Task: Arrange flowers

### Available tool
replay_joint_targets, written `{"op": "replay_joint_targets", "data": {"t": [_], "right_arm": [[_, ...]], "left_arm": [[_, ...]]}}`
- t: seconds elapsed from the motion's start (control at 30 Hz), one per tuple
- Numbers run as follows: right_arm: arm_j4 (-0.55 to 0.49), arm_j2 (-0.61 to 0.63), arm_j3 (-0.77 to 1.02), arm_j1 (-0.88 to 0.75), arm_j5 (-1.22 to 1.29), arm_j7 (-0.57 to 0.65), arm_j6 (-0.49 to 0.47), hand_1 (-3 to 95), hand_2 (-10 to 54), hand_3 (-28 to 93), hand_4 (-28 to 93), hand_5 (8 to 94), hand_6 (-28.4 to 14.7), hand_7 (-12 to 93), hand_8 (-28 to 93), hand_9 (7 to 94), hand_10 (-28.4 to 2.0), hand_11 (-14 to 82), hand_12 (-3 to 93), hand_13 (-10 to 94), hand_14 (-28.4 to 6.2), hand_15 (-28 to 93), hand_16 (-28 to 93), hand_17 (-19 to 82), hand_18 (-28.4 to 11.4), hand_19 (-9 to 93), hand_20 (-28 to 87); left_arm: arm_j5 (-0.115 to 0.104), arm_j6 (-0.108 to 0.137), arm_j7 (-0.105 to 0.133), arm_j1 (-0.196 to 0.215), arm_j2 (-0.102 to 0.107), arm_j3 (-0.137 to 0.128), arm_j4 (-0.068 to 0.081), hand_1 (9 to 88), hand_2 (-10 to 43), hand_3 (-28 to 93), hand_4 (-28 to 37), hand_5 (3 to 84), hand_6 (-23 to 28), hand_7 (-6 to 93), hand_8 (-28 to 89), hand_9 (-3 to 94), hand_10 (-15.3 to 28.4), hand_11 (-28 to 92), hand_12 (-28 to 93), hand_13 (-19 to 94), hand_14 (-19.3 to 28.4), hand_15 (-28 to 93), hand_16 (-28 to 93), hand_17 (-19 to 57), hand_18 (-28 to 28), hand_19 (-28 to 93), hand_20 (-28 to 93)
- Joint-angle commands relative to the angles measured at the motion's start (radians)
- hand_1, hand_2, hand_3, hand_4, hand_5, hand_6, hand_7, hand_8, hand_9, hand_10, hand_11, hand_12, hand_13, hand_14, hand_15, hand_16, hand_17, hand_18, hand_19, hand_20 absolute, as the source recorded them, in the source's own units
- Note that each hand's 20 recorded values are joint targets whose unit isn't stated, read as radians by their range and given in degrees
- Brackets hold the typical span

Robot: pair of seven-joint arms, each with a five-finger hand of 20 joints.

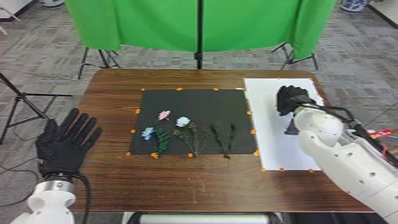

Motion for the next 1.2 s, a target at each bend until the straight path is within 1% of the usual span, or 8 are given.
{"op": "replay_joint_targets", "data": {"t": [0.03, 0.3, 0.5, 0.73, 0.83, 0.97, 1.03, 1.2], "right_arm": [[0.005, 0.011, -0.003, -0.021, -0.025, 0.001, 0.031, 62.7, -9.5, 63, -28, 64.6, 3.3, 49, 1, 78.6, -5.5, 13.4, 44.4, 64, -3.4, 34, 41, 23, -18.1, 60, 28], [-0.022, 0.029, -0.016, -0.006, -0.028, -0.024, 0.094, 63.9, -9.5, 64, -28, 69.2, 3.9, 53, 6, 82.4, -6.5, 16.1, 47.5, 67, -2.9, 33, 43, 23, -17.7, 59, 28], [-0.098, 0.064, -0.03, 0.025, -0.021, -0.061, 0.146, 64.4, -9.5, 63, -28, 69.3, 3.9, 52, 7, 82.6, -6.5, 15.6, 48.0, 67, -2.9, 33, 44, 24, -17.6, 59, 29], [-0.187, -0.01, -0.059, 0.076, 0.005, -0.116, 0.164, 63.8, -9.5, 64, -28, 69.3, 3.8, 52, 8, 82.7, -6.9, 15.6, 48.2, 67, -3.1, 33, 44, 23, -17.9, 59, 29], [-0.194, -0.087, -0.095, 0.11, 0.036, -0.13, 0.121, 63.5, -9.5, 65, -28, 69.4, 3.7, 52, 8, 82.7, -6.9, 15.6, 48.2, 67, -3.2, 33, 44, 23, -17.9, 59, 29], [-0.166, -0.185, -0.156, 0.15, 0.036, -0.148, 0.073, 63.2, -9.5, 66, -28, 69.4, 3.7, 52, 8, 82.5, -7.0, 15.4, 48.1, 67, -3.2, 33, 44, 23, -18.2, 59, 29], [-0.175, -0.203, -0.181, 0.152, 0.029, -0.158, 0.055, 63.1, -9.5, 66, -28, 69.2, 3.6, 52, 9, 82.5, -7.1, 15.5, 48.2, 67, -3.3, 33, 44, 23, -18.2, 59, 29], [-0.206, -0.217, -0.207, 0.137, 0.003, -0.189, -0.035, 62.8, -9.5, 66, -28, 69.5, 3.4, 51, 9, 82.5, -7.2, 15.3, 48.1, 67, -3.4, 33, 44, 23, -18.4, 59, 29]], "left_arm": [[-0.003, -0.007, -0.006, 0.024, -0.006, -0.005, 0.006, 23.9, 12.9, 74, -28.3, 43.4, 7.2, 12.9, -9, 36.4, 14.2, 22, 10, 28, 13.7, 31, -5, -3.1, 12.6, 25, 12], [-0.002, -0.008, 0.001, 0.029, -0.013, -0.007, 0.004, 23.9, 12.9, 74, -28.3, 43.5, 7.4, 12.9, -9, 36.4, 14.2, 22, 10, 28, 13.7, 31, -6, -3.1, 12.7, 25, 12], [-0.004, -0.005, 0.006, 0.034, -0.013, -0.009, 0.001, 23.9, 12.9, 74, -28.3, 43.4, 7.3, 12.8, -9, 36.4, 14.1, 22, 10, 28, 13.7, 30, -6, -3.1, 12.7, 25, 12], [-0.006, 0.002, 0.015, 0.057, -0.015, -0.022, -0.006, 23.9, 13.0, 74, -28.3, 43.5, 7.3, 12.9, -9, 36.4, 14.2, 22, 10, 28, 13.7, 30, -6, -3.1, 12.7, 25, 12], [-0.003, 0.004, 0.013, 0.06, -0.008, -0.023, -0.008, 23.9, 12.9, 74, -28.3, 43.5, 7.3, 12.9, -9, 36.4, 14.1, 22, 10, 28, 13.7, 30, -6, -3.1, 12.7, 25, 12], [-0.002, 0.005, 0.012, 0.049, -0.009, -0.02, -0.005, 23.9, 12.9, 74, -28.3, 43.4, 7.3, 12.8, -9, 36.4, 14.1, 22, 10, 28, 13.6, 30, -6, -3.1, 12.7, 25, 12], [0.0, 0.003, 0.003, 0.04, -0.006, -0.012, -0.002, 23.9, 12.9, 74, -28.3, 43.3, 7.2, 12.8, -9, 36.4, 14.2, 22, 10, 28, 13.7, 30, -6, -3.1, 12.7, 25, 12], [0.002, 0.008, 0.002, 0.031, -0.002, -0.01, 0.001, 23.9, 12.9, 74, -28.3, 43.4, 7.3, 12.8, -9, 36.4, 14.1, 22, 10, 28, 13.7, 30, -5, -3.1, 12.7, 25, 12]]}}
